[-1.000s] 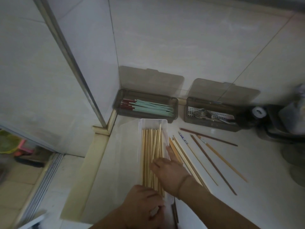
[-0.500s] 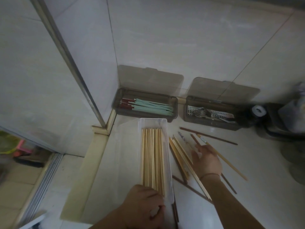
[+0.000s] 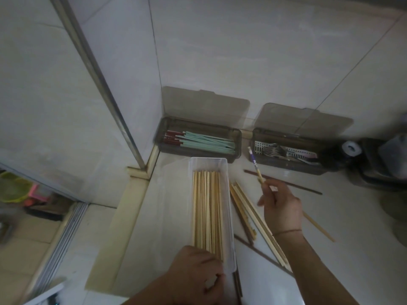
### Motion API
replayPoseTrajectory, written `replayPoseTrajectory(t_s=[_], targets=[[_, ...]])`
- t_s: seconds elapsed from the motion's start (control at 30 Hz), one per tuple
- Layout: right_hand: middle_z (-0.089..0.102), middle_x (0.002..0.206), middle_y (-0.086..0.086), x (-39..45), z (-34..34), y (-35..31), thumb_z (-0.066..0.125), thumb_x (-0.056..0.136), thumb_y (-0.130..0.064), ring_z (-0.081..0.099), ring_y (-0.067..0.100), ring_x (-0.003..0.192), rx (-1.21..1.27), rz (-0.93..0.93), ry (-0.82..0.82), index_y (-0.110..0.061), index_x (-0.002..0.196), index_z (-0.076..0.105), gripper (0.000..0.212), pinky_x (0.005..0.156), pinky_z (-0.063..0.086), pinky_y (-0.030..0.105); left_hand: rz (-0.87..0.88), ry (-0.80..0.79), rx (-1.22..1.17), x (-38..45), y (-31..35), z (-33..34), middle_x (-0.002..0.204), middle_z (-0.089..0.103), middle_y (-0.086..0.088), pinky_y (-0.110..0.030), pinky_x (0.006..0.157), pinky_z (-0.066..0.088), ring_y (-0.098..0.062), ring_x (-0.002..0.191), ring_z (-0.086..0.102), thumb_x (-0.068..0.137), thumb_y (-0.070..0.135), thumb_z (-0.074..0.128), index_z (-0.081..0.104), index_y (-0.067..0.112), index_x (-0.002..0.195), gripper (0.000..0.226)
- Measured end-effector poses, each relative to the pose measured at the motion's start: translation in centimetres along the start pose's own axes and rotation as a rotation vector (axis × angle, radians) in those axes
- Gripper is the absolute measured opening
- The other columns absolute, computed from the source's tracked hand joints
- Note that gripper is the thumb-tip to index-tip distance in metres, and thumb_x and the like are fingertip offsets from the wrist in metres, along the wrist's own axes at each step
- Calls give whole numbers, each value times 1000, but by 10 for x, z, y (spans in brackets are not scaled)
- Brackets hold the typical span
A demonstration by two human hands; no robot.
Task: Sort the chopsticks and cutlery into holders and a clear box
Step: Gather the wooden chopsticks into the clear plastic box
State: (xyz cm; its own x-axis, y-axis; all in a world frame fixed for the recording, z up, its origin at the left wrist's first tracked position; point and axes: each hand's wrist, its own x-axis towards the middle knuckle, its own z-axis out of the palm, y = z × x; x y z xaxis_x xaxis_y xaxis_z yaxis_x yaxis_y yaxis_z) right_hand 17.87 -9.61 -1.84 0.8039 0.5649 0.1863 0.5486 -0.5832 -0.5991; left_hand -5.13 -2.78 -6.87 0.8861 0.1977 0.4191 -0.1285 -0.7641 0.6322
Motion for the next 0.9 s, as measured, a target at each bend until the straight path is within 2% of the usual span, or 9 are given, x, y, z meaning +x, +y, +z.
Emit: replayPoseTrajectory(t_s=[0.17,0.27,0.33,0.5,0.63,0.7,0.77,0.83,0.9], targets=[[72,87,-1,-19,4,-45,62,89,-7,70,13,83,709,39,-259,-19,89,66,13,77,56,27,-11,24,18,1,0,1,61,53,7,-14,55,38,-5,54,49,69,19,77,58,25,64,20],[70,86,-19,-34,31,-37,61,86,-26,63,-5,86,249,-317,-263,-30,85,70,10,87,51,31,2,30,27,1,1,0,60,51,6,-14,54,33,-7,54,46,70,18,76,57,24,64,21],[69,82,-19,-41,44,-29,53,83,-37,61,1,100,-94,-515,-306,-34,87,69,17,101,37,42,13,36,42,2,2,-1,59,48,5,-18,51,32,-9,53,43,72,19,74,56,23,64,20],[71,77,-12,-43,51,-29,41,83,-45,49,21,126,-543,-636,-441,-34,90,67,29,107,11,62,20,27,49,2,1,0,57,44,5,-20,48,30,-10,51,39,73,22,73,56,22,62,20],[68,112,-4,-39,50,-42,41,89,-50,27,29,140,-655,-596,-655,-28,121,58,42,107,-7,67,-8,17,24,-1,0,4,58,48,5,-22,45,36,-12,50,43,77,22,72,58,23,65,19],[69,108,-6,-38,50,-39,42,86,-48,39,27,135,-568,-644,-564,-28,118,61,42,110,0,64,-11,15,18,-1,0,3,59,50,5,-22,46,37,-12,50,44,78,23,71,59,23,66,17],[70,103,-7,-38,50,-28,48,87,-37,54,20,120,-225,-648,-305,-24,108,67,31,111,22,55,-2,10,32,0,0,1,58,49,5,-22,47,36,-12,51,44,76,22,72,59,23,66,17],[68,102,-1,-36,46,-6,50,92,-25,60,19,106,80,-532,-95,-16,101,69,24,101,42,42,2,3,42,0,1,1,58,47,5,-23,47,37,-12,52,44,74,22,73,57,23,66,17],[67,106,2,-30,36,14,48,93,-30,59,21,104,0,-262,-32,-16,106,69,28,92,48,37,-13,-2,42,-1,1,1,59,48,5,-24,47,39,-12,52,45,74,22,72,57,23,66,18]])
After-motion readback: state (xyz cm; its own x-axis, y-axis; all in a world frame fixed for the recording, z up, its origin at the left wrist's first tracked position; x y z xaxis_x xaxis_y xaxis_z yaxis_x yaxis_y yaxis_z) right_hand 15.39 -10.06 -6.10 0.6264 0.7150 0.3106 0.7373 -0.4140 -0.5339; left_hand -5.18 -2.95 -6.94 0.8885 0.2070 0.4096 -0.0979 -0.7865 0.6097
